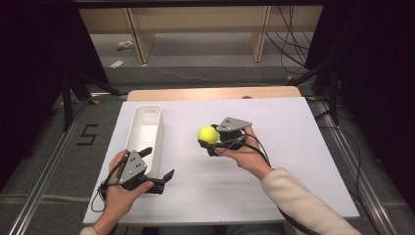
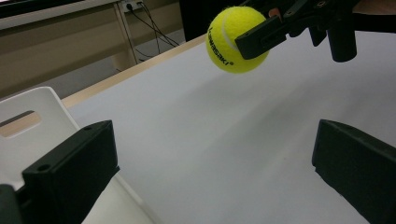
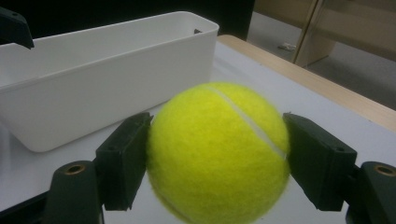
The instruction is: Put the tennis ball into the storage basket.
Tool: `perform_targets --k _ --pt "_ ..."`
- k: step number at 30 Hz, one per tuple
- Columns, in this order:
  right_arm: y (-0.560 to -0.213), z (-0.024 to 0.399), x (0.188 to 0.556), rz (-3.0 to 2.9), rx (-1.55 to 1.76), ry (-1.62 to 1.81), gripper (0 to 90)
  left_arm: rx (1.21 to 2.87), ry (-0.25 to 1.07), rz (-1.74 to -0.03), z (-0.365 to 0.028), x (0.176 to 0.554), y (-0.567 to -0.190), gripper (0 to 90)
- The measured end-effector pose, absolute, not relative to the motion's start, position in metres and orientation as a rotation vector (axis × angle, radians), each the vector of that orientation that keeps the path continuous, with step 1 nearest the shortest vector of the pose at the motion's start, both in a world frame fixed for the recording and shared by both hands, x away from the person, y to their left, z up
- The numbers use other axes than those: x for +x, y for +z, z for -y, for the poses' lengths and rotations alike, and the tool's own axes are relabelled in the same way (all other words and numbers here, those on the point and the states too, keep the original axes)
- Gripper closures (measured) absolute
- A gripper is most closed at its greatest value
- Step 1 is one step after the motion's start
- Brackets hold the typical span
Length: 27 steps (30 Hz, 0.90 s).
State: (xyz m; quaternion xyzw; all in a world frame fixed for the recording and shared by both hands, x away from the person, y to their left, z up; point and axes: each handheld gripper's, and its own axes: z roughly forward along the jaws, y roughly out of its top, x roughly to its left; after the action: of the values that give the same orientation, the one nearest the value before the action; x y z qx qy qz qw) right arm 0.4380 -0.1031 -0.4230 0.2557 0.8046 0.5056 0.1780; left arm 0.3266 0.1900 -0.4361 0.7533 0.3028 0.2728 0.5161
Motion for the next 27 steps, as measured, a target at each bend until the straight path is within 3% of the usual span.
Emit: perform_targets --k 27 --pt "-0.421 0.092 0.443 -2.278 0.713 1.443 27.3 1.809 0.655 -0.727 -0.19 0.327 -0.436 0.0"
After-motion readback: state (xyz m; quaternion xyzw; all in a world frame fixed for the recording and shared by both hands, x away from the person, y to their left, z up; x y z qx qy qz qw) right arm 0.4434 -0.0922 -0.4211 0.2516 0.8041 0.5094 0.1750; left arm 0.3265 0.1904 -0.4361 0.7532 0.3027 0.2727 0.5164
